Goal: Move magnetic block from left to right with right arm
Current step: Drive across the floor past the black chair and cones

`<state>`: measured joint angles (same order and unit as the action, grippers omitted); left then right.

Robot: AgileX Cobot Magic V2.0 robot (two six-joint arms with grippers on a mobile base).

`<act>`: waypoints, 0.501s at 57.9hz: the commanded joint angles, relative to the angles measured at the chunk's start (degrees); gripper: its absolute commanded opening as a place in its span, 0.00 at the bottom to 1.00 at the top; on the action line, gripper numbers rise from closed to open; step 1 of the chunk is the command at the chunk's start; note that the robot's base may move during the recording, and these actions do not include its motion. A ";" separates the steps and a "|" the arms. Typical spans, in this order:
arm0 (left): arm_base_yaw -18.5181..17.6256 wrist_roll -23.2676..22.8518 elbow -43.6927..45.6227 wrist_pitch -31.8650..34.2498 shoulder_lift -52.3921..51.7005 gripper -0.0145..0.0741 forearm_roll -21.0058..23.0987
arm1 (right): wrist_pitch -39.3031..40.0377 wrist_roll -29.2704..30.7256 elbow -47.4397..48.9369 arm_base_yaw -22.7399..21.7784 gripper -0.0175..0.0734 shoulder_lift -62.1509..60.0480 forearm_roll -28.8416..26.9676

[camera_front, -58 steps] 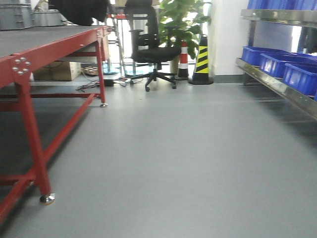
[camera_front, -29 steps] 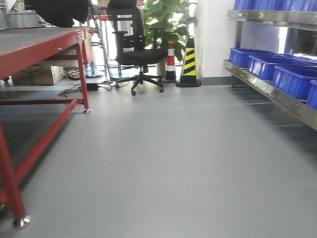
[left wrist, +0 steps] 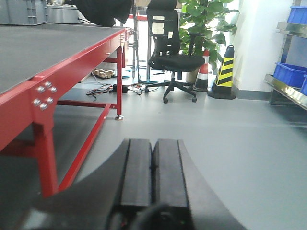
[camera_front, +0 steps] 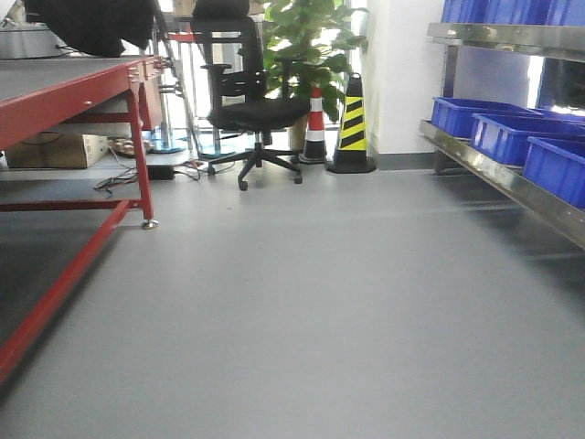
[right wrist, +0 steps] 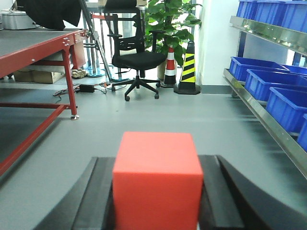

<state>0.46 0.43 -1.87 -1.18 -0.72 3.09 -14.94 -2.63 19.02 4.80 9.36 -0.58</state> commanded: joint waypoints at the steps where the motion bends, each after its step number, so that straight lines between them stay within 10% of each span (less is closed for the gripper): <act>1: 0.10 -0.43 -0.46 4.63 -0.68 0.02 0.15 | 4.98 0.27 1.63 -0.20 0.55 0.63 -0.08; 29: 0.10 -0.43 -0.46 4.63 -0.68 0.02 0.15 | 4.98 0.27 1.63 -0.20 0.55 0.63 -0.08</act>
<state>0.46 0.43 -1.87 -1.18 -0.72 3.09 -14.94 -2.63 19.02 4.80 9.36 -0.58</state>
